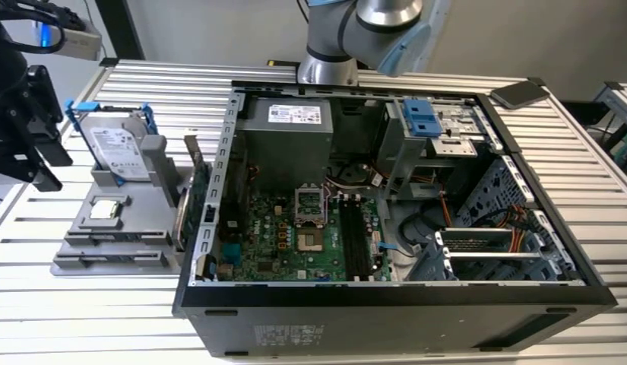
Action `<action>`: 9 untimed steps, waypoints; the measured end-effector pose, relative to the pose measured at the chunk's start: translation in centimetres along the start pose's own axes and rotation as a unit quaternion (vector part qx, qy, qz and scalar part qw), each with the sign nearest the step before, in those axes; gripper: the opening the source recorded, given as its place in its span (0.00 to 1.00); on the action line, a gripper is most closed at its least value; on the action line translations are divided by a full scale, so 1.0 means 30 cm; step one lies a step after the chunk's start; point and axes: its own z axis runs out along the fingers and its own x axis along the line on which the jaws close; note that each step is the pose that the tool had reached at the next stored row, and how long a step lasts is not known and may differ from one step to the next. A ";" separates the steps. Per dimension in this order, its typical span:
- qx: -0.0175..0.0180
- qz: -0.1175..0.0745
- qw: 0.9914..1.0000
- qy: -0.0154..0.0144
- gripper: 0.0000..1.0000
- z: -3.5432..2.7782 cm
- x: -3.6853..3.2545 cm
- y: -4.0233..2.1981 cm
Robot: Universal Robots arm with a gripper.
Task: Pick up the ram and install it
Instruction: 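Pick up the ram and move it above insertion slot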
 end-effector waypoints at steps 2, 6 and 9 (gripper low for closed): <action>0.000 0.003 1.000 0.000 1.00 0.012 0.001 0.000; 0.000 0.007 1.000 0.000 1.00 0.033 0.002 0.000; -0.001 0.009 1.000 0.000 1.00 0.039 0.002 0.000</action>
